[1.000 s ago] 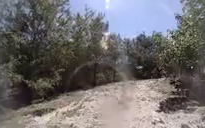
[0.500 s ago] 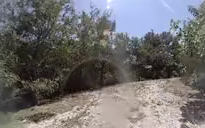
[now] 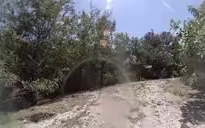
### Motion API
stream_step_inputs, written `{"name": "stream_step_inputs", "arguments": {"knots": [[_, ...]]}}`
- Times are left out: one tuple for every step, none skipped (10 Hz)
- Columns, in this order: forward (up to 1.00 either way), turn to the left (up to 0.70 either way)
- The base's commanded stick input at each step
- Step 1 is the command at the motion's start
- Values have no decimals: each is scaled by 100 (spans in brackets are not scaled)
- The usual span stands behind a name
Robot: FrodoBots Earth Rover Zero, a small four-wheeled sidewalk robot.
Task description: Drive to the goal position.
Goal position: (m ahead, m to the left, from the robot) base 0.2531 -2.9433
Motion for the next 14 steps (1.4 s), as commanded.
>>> {"name": "stream_step_inputs", "arguments": {"knots": [[34, 21], [45, 27], [45, 27], [45, 27], [45, 27], [45, 27], [45, 27], [45, 27], [45, 27], [45, 27], [45, 27], [45, 27], [45, 10], [20, 0]]}}
